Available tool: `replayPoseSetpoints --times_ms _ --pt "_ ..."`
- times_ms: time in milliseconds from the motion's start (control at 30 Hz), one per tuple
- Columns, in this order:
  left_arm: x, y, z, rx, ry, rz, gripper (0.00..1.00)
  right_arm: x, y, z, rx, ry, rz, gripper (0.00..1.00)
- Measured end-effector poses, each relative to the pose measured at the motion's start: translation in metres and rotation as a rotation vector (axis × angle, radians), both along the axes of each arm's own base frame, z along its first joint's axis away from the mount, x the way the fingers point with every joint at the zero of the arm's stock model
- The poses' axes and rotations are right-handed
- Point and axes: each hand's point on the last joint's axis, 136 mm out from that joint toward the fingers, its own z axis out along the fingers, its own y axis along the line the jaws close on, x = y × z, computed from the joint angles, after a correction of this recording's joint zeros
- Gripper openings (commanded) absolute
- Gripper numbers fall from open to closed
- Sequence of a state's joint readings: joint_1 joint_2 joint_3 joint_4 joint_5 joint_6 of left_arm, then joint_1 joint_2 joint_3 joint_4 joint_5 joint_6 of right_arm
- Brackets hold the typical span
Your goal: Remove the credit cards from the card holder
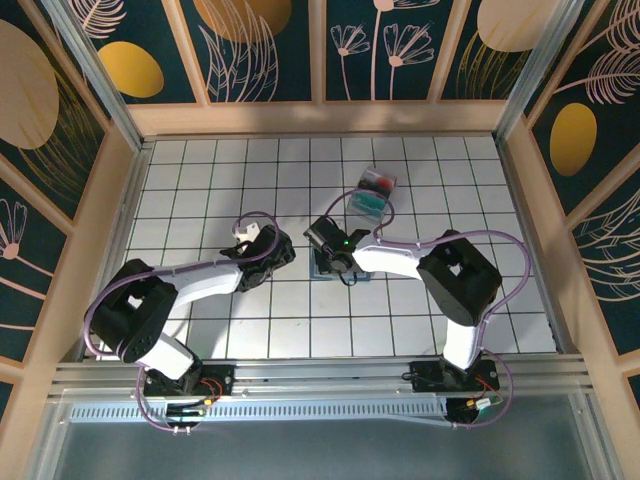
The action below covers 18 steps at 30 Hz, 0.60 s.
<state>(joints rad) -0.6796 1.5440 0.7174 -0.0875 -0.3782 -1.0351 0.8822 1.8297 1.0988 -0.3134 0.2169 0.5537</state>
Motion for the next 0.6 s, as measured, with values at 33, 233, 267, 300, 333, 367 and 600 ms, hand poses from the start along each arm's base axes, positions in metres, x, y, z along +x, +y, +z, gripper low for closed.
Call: replayPoseSetpoints --times_ms 33,233,267,300,333,367,600 --pt "0.0 0.0 0.001 0.001 -0.002 -0.001 0.99 0.0 0.0 0.001 0.0 -0.001 0.001 0.29" --pt "-0.001 0.004 0.002 0.019 -0.004 0.001 0.99 0.0 0.003 0.004 0.02 0.002 0.007 0.42" --pt "-0.001 0.004 0.003 0.02 -0.006 0.001 0.99 0.0 0.003 0.004 0.024 0.004 0.009 0.43" --pt "-0.001 0.005 0.004 0.022 -0.009 0.004 0.99 -0.001 0.005 0.004 0.029 0.006 0.013 0.45" --pt "0.0 0.005 0.006 0.022 -0.013 0.005 0.99 -0.001 0.006 0.004 0.033 0.007 0.015 0.46" --pt "0.0 0.005 0.007 0.021 -0.016 0.006 0.99 -0.001 0.006 0.004 0.036 0.009 0.016 0.48" --pt "0.0 0.006 0.007 0.025 -0.017 0.004 0.99 -0.004 0.014 0.005 0.064 0.018 0.034 0.55"
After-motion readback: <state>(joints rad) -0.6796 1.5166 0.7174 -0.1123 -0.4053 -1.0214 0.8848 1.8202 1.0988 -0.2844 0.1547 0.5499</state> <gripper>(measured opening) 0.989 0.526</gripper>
